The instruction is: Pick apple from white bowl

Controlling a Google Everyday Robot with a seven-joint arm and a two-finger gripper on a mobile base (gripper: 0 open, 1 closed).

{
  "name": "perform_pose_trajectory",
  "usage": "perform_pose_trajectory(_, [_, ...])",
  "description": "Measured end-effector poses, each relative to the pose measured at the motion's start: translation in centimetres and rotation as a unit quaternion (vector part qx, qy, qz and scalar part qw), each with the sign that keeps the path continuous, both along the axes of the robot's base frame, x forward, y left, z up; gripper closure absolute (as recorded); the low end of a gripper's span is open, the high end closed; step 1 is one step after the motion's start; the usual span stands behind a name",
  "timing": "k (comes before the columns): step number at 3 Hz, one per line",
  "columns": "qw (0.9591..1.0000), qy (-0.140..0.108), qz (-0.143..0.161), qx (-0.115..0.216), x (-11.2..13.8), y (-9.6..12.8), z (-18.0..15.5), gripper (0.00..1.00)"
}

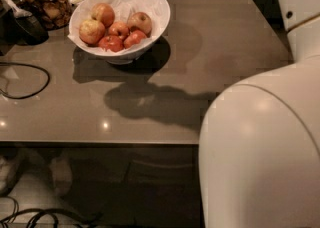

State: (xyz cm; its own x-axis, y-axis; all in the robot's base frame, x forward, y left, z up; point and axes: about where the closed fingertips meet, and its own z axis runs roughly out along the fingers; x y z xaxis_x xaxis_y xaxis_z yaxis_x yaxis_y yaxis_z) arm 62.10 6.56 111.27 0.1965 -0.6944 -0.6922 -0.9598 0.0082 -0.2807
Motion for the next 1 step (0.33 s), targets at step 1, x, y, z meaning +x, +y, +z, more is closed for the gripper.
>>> perform_pose_trajectory(1, [1.0,0.002,0.0,0.002,0.09,0.43,-0.31,1.0])
